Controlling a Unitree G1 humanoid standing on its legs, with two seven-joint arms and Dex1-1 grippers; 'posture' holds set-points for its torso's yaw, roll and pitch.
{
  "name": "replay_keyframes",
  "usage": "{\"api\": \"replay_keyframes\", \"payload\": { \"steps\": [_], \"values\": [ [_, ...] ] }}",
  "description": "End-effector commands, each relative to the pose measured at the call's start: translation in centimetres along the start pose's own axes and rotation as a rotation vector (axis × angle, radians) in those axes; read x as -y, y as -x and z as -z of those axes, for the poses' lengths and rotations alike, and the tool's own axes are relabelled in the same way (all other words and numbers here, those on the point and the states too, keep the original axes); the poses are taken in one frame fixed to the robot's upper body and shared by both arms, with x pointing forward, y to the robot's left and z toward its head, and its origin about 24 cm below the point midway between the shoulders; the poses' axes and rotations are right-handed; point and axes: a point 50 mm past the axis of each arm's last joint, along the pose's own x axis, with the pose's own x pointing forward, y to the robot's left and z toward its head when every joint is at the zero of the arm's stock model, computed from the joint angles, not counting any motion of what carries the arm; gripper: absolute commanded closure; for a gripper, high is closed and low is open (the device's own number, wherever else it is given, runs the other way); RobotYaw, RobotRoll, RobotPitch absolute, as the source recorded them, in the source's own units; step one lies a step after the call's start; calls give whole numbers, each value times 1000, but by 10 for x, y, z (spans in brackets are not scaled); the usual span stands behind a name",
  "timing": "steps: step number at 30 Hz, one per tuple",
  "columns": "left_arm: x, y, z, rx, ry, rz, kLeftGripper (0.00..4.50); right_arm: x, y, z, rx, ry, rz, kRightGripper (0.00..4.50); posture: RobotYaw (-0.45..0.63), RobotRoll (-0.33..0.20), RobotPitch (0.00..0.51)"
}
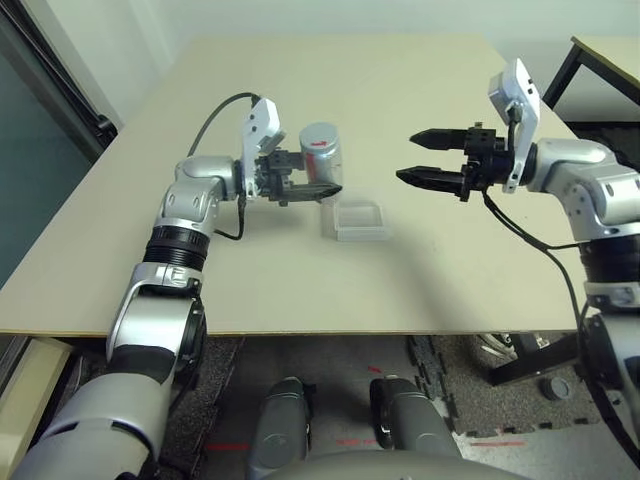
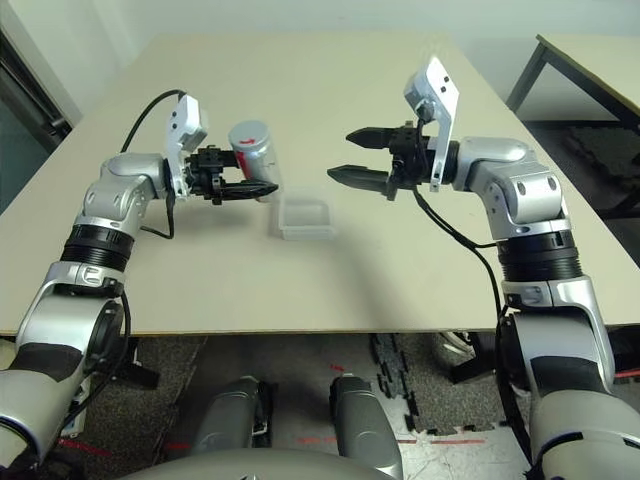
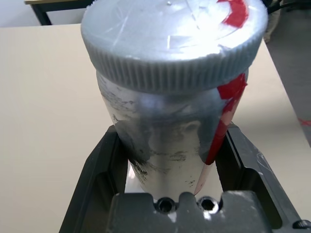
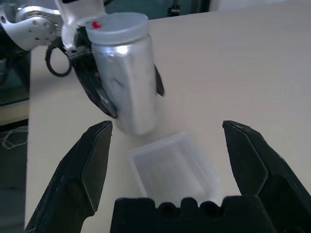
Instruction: Pour the medicine from the bottle into the box.
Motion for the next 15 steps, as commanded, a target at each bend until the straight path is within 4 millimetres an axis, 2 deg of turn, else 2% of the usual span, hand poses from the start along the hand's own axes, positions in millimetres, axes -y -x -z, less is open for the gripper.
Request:
{"api": "replay_keyframes", "payload": {
  "steps": [1, 15],
  "values": [
    [1, -10, -2, -5, -5, 38, 1728, -6, -13, -16, 22, 40, -49, 0, -33, 0, 65],
    [4, -21, 8, -35, 21, 89, 1728, -20, -35, -26, 53, 53, -135, 0, -41, 0, 71]
  ]
}}
